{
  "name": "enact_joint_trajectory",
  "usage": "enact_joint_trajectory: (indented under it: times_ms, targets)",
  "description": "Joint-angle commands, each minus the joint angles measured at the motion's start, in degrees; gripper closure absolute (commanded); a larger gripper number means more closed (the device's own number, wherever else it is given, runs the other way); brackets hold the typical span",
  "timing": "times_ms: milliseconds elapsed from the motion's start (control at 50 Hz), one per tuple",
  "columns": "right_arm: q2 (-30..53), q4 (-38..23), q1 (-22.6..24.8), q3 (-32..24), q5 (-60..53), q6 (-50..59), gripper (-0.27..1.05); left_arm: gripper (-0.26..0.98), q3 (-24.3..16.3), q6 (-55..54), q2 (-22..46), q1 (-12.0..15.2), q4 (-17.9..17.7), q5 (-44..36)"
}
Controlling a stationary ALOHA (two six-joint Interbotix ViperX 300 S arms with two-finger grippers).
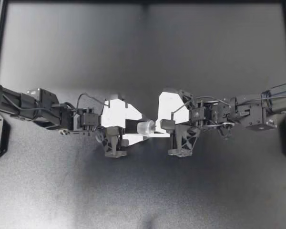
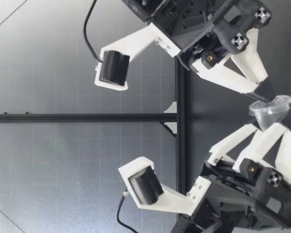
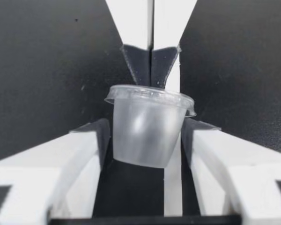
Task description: Pick up the plastic cup and open its lid.
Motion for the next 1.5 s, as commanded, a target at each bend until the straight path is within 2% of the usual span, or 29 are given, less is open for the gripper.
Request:
enact_joint_trajectory:
  times_ms: [0,460,780,960,1060,1160,1320,1480]
  targets:
    - [-0.8,0.1,-0.6,-1.0,-0.3,0.1,0.97,0.24,-0.9,-0.1,-0.8,-0.1,0.1,-0.3]
    - [-0.4,0.1,-1.1,-1.4,-0.7,0.0,0.97,0.28,-1.1,-0.4,-0.8,-0.4,0.0,-0.1]
    - [-1.1,0.1,-1.1,-1.1,-0.7,0.0,0.97,0.49,-1.3,-0.5,-0.5,-0.4,-0.6,-0.1]
    - [-5.7,0.1,-1.1,0.9,-0.8,0.0,0.97,0.50,-0.6,-0.5,-1.4,-0.4,-1.3,-0.2]
    - [-10.9,0.1,-1.1,2.7,-1.9,-0.1,0.97,0.50,0.2,-0.6,-2.4,-0.4,-1.6,-1.4]
    - [-16.6,-0.4,-0.7,5.5,-7.1,-0.8,0.97,0.50,1.4,-0.6,-3.7,-0.4,-2.2,-5.4]
    - [-24.3,-4.1,0.1,12.4,-21.5,-2.4,0.96,0.50,4.1,-2.8,-6.4,-0.4,-2.9,-17.3]
    - [-27.7,-7.1,0.1,17.1,-30.9,-6.3,0.93,0.50,6.1,-6.3,-7.8,-0.4,-2.8,-26.3]
